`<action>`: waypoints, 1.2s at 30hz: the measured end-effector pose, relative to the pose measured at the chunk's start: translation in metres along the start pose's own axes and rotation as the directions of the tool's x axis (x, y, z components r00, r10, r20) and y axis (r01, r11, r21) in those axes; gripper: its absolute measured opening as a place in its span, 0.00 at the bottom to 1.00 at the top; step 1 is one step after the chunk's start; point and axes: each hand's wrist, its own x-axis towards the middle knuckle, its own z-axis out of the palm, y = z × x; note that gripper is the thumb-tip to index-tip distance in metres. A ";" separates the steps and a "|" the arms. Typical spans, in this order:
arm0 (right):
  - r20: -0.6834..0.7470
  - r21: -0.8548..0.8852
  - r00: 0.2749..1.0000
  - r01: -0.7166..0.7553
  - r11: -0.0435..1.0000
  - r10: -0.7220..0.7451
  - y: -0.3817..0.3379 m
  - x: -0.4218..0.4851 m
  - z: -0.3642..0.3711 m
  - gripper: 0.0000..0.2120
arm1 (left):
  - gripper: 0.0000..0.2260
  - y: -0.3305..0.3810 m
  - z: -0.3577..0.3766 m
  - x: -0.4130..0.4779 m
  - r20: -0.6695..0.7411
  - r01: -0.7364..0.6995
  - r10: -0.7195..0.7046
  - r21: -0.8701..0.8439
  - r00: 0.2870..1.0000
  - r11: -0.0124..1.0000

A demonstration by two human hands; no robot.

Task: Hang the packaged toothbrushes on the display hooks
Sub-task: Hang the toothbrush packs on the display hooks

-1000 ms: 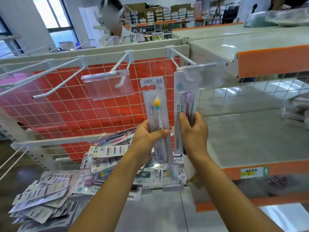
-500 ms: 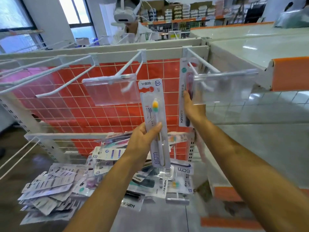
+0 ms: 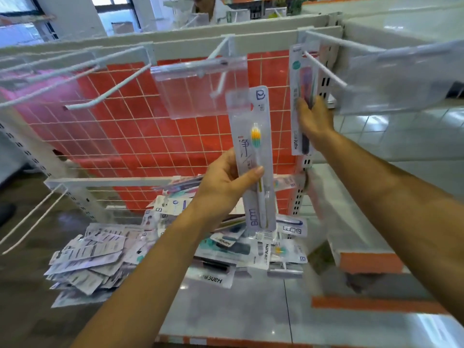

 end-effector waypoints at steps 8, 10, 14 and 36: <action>-0.244 -0.002 0.966 -0.088 0.996 0.085 0.015 -0.018 -0.002 0.24 | 0.06 0.011 -0.017 -0.012 0.094 -0.067 0.059 0.084 0.994 0.994; -0.341 0.048 0.936 -0.072 0.996 0.084 0.021 -0.032 -0.002 0.24 | 0.08 0.013 -0.022 -0.015 0.133 -0.100 0.091 0.059 0.987 0.993; -0.385 0.089 0.922 -0.013 0.996 0.046 0.031 -0.070 0.008 0.12 | 0.08 0.014 -0.030 -0.017 0.188 -0.149 0.138 0.048 0.973 0.988; -0.020 0.145 0.989 0.146 0.979 -0.145 0.032 -0.142 0.062 0.12 | 0.08 0.022 -0.054 -0.008 0.149 -0.226 0.212 0.085 0.966 0.971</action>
